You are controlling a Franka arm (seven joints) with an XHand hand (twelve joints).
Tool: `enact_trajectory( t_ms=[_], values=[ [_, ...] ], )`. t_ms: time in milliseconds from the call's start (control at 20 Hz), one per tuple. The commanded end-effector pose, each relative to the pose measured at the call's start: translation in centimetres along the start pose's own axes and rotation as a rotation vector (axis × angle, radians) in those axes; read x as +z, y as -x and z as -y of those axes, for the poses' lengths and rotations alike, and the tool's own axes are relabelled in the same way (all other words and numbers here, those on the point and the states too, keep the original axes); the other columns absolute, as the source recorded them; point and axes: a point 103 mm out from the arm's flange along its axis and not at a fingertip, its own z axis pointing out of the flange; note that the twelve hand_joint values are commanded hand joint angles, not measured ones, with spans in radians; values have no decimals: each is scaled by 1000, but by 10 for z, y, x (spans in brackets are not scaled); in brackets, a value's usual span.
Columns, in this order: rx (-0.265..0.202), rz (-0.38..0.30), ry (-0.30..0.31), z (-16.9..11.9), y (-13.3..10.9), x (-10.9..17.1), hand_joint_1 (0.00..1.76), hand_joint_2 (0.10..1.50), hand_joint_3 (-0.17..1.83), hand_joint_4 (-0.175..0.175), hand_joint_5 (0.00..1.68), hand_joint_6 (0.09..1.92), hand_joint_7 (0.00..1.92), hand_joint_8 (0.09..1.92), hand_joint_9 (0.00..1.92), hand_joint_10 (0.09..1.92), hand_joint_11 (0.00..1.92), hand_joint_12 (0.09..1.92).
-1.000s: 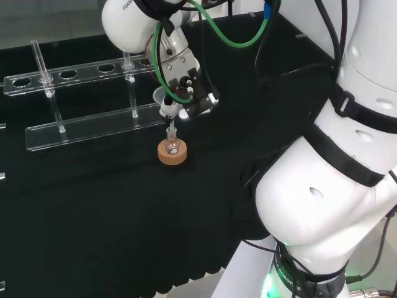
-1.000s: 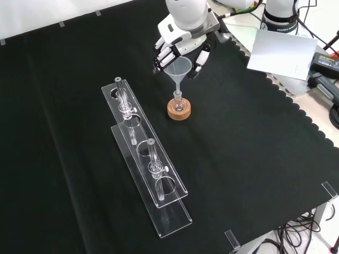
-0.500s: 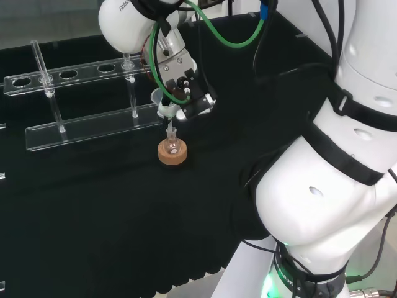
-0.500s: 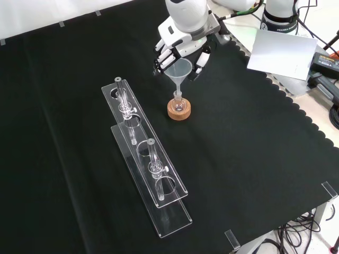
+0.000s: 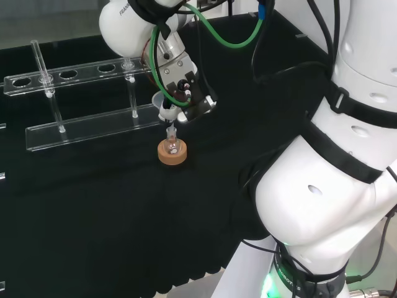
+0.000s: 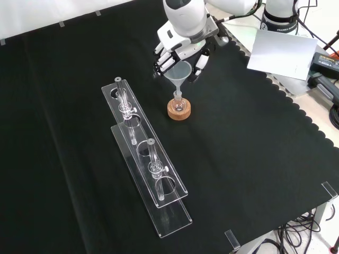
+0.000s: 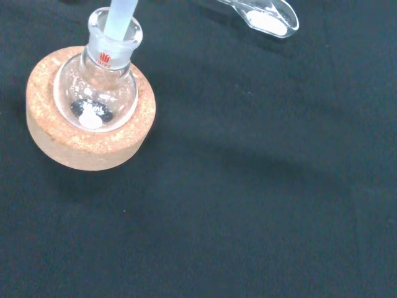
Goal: Place the funnel on the round-bottom flask.
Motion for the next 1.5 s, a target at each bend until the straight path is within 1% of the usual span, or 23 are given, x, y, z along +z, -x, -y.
enact_trajectory(
  t_ms=[50,300,600,750,1150,1250,1500],
  values=[
    [-14,17,-4,-3,-6,7,804,1120,-175,-6,534,87,535,658,823,476,552,1317],
    [-24,7,-9,-5,-3,9,804,1120,-175,-6,534,87,531,658,821,475,550,1317],
    [-20,22,-9,-5,-6,13,804,1120,-175,-7,535,87,525,659,813,474,548,1315],
    [-26,18,-13,-6,-5,14,805,1120,-175,-7,536,87,521,658,809,473,546,1314],
    [-23,28,-24,-9,-9,20,804,1120,-175,-8,533,87,477,655,779,471,532,1312],
    [-28,21,-23,-10,-6,21,804,1120,-175,-8,531,87,469,656,773,472,530,1313],
    [-25,40,-21,-10,-10,21,804,1119,-175,-12,516,87,438,654,745,470,519,1313]
  ],
)
